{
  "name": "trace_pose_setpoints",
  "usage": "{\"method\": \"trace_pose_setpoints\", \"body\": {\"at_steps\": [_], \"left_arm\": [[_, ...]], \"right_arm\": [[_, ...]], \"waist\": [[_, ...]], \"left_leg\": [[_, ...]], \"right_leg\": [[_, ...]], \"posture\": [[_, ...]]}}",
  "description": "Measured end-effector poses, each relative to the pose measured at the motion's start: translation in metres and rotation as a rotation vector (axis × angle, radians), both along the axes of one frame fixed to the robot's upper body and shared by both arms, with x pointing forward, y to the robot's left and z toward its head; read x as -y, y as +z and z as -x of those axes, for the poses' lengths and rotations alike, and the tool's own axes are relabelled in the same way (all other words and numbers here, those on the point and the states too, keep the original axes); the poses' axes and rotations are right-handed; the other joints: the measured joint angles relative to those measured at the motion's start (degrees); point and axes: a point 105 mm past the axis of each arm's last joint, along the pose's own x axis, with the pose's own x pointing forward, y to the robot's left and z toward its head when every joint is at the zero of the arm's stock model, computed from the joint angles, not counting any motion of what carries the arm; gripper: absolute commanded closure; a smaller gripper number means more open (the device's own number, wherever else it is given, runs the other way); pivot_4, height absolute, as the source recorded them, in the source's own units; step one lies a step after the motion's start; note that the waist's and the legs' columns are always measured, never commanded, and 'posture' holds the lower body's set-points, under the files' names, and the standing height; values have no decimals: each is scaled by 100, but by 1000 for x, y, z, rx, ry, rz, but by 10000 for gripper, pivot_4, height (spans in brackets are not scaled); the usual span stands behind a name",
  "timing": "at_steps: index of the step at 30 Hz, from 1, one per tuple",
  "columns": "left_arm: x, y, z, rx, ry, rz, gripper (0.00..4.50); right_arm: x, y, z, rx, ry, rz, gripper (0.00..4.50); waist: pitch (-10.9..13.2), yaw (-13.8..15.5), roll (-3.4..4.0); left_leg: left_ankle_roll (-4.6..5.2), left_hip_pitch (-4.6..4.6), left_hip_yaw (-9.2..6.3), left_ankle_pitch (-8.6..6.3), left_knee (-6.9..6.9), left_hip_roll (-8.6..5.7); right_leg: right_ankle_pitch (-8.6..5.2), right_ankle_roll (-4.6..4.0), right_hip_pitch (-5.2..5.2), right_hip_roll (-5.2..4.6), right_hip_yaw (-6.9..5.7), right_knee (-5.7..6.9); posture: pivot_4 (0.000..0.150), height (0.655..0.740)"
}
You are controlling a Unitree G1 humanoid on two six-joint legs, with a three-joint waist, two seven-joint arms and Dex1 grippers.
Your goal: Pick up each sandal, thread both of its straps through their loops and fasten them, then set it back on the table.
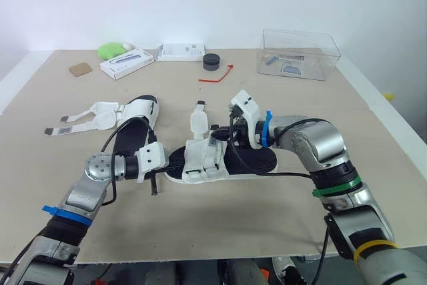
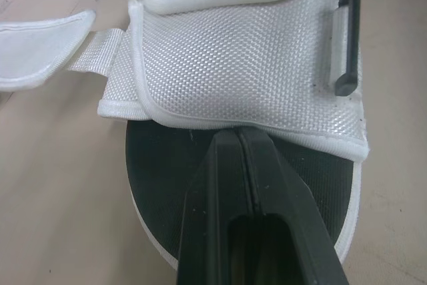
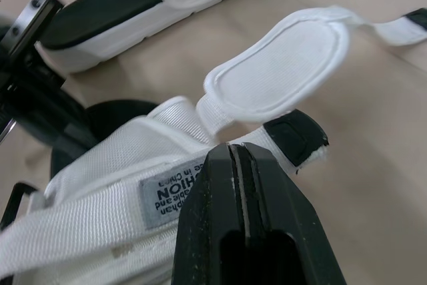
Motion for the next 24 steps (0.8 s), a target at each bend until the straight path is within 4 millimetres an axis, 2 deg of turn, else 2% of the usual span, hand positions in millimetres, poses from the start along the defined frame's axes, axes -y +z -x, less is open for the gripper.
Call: {"method": "trace_pose_setpoints", "body": {"at_steps": [2, 5, 7, 9, 10, 12, 14, 16, 18, 21, 24], "left_arm": [[-1, 0, 0, 1, 3, 1, 45000], [-1, 0, 0, 3, 9, 2, 45000], [-1, 0, 0, 4, 11, 1, 45000], [-1, 0, 0, 4, 11, 1, 45000], [-1, 0, 0, 4, 11, 0, 45000], [-1, 0, 0, 6, 11, 0, 45000], [-1, 1, 0, 10, 11, 0, 45000], [0, 1, 1, 14, 7, -1, 45000], [1, 1, 2, 20, 5, -5, 45000], [0, 1, 2, 22, 5, -7, 45000], [-1, 1, 3, 23, 9, -7, 45000]], "right_arm": [[-1, 2, -3, 10, 2, -3, 44399], [-4, 13, -14, 0, -21, -45, 35753], [-8, 41, -25, 2, -38, -129, 27142], [-12, 62, -32, 19, -42, -182, 16596], [-15, 69, -35, 16, -43, -206, 12075], [-19, 71, -39, -27, -45, -229, 2522], [-23, 57, -44, -118, -65, -253, 1023], [-23, 28, -50, -247, -109, -245, 1023], [-23, 6, -51, -328, -139, -232, 1023], [-26, -4, -54, -358, -151, -216, 1023], [-33, -4, -57, -352, -136, -210, 1023]], "waist": [[0, -1, 1], [2, -2, 3], [4, -3, 6], [4, -3, 6], [4, -2, 6], [3, -1, 5], [3, -1, 4], [3, -7, 5], [5, -7, 8], [6, -12, 10], [6, -19, 10]], "left_leg": [[0, 0, 1, 0, 0, 0], [1, 0, 3, 2, 1, 0], [2, -2, 4, 4, 1, 1], [2, -2, 1, 4, 0, 2], [2, -2, 0, 4, 0, 3], [2, -2, -2, 4, -2, 3], [2, -5, -2, 4, -1, 2], [2, -8, 2, 4, -1, 1], [2, -15, 3, 4, -1, 0], [2, -16, 2, 4, -3, 0], [2, -15, 0, 4, -5, 1]], "right_leg": [[0, 1, -1, 1, -2, 0], [4, 3, -3, 1, -6, 0], [11, -5, -5, 2, -7, 1], [11, -9, -4, 2, -11, 0], [10, -10, -4, 2, -13, 0], [9, -13, -3, 0, -12, 0], [10, -13, -2, -4, -6, -1], [10, -12, -5, -7, 1, -2], [11, -12, -10, -8, 2, -2], [10, -12, -11, -7, 2, -2], [10, -12, -11, -6, 1, -3]], "posture": [[1500, 7400], [1500, 7400], [1500, 7400], [1500, 7400], [1500, 7400], [1500, 7400], [1500, 7400], [1500, 7400], [1500, 7400], [1500, 7400], [1500, 7400]]}}
